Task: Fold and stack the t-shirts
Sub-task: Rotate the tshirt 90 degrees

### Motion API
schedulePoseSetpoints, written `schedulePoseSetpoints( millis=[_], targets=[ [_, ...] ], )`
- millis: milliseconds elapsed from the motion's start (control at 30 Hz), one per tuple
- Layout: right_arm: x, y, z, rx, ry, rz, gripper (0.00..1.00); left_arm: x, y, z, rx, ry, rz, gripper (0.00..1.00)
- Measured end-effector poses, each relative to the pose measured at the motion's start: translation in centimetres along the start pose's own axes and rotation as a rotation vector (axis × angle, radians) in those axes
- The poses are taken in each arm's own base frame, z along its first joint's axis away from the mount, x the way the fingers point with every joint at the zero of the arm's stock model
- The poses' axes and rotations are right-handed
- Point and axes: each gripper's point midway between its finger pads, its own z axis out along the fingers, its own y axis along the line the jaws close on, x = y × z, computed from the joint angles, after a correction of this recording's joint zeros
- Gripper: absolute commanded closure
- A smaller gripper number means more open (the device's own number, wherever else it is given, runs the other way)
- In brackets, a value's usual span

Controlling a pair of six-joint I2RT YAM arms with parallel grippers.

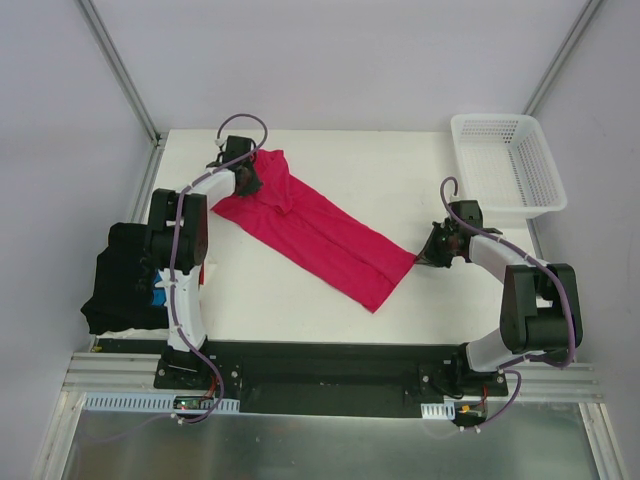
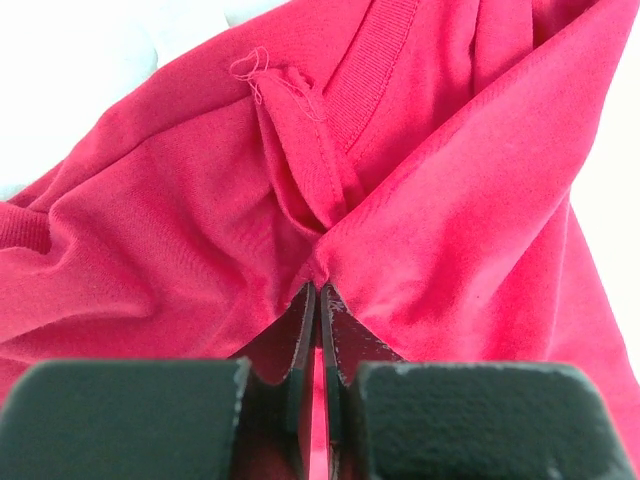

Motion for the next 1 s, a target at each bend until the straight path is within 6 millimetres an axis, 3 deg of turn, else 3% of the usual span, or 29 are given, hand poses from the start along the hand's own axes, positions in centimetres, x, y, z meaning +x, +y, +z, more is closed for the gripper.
schedulePoseSetpoints(
  millis=[167, 500, 867, 1000],
  targets=[
    [-0.1, 0.0, 0.0, -0.001, -0.003, -0.001, 0.99, -0.5, 0.0, -1.4, -0.003, -0.005, 0.005, 1.00],
    [-0.1, 0.0, 0.0, -0.002, -0.003, -0.001, 0.99, -3.3, -0.6, -7.7, 0.028, -0.104, -0.001, 1.00],
    [-0.1, 0.2, 0.0, -0.012, -0.005, -0.003, 0.99, 1.2, 2.2, -7.2, -0.038, -0.004, 0.012, 1.00],
    [-0.2, 0.2, 0.0, -0.012, -0.005, -0.003, 0.99, 1.7, 2.8, -7.9, -0.048, -0.002, 0.014, 1.00]
  ],
)
